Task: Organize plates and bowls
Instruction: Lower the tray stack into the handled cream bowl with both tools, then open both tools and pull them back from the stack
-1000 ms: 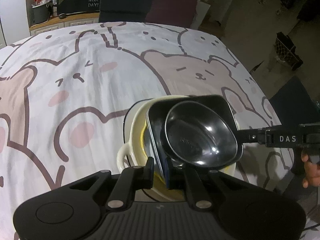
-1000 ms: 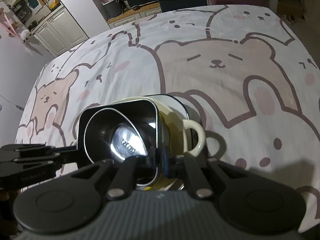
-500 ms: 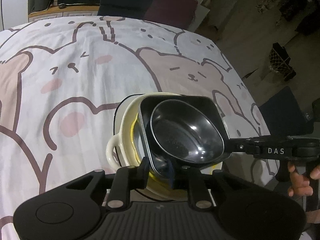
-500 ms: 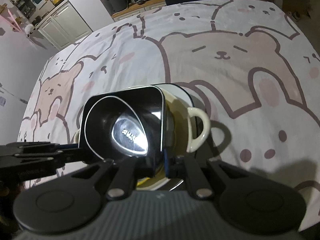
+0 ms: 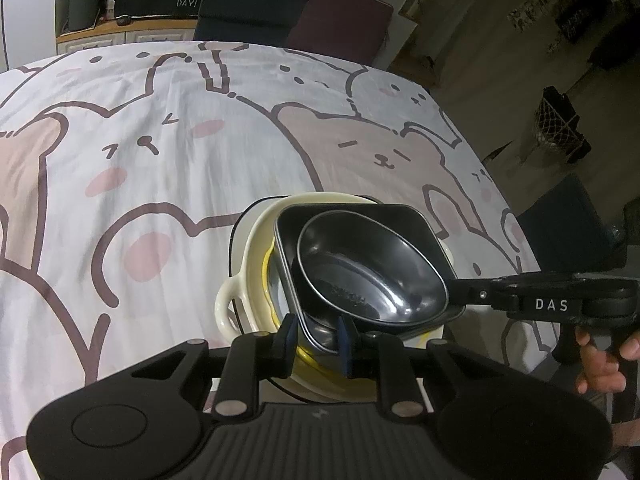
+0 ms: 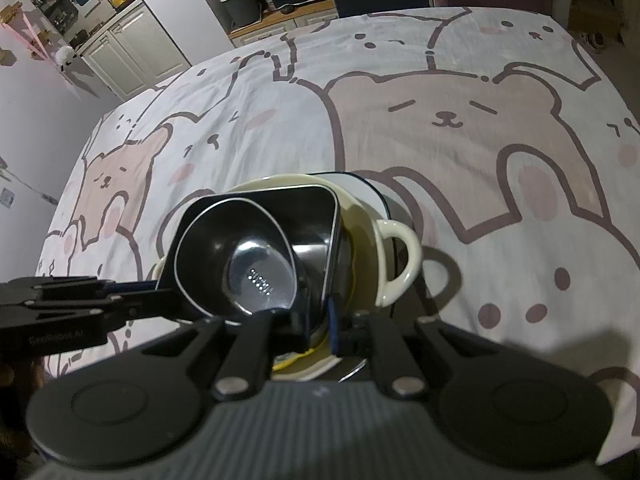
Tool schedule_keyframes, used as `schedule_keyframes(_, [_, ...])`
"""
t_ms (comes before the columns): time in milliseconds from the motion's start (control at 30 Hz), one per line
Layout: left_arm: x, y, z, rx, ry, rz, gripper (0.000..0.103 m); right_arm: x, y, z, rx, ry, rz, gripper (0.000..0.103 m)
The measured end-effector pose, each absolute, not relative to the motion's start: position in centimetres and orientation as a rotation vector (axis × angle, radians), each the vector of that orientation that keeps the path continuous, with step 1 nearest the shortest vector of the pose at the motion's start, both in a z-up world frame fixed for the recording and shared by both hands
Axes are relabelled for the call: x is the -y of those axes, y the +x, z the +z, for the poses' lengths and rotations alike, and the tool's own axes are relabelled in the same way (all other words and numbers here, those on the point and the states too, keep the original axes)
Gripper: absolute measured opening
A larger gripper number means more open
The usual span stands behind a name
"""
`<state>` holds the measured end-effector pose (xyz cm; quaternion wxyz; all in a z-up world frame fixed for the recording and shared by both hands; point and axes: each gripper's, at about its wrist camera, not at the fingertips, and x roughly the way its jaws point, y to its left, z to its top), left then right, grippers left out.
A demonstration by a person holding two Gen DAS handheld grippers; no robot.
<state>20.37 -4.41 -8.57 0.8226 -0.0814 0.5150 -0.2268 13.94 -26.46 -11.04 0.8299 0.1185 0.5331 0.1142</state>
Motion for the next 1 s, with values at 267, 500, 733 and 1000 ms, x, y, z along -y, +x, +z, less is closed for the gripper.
schedule_keyframes(267, [4.0,20.3,-8.3,-1.085,-0.169,-0.469,0.024,26.7,13.9,-10.8,-1.119,0.245,0.233,0.013])
schedule_keyframes(500, [3.8,20.2,-7.7,-1.066,-0.164,-0.458,0.032,27.2,13.7,-10.2,-1.092,0.245,0.226,0.014])
schedule_keyframes(733, [3.8,19.5,-6.2,-1.006,-0.143,-0.437,0.066,27.2,13.2,-8.9,-1.037,0.209,0.215,0.026])
schedule_keyframes(1000, [3.3,17.4,-2.8,-0.857,-0.126,-0.357,0.101,27.8,10.9,-5.4,-0.876,0.164,0.171,0.065])
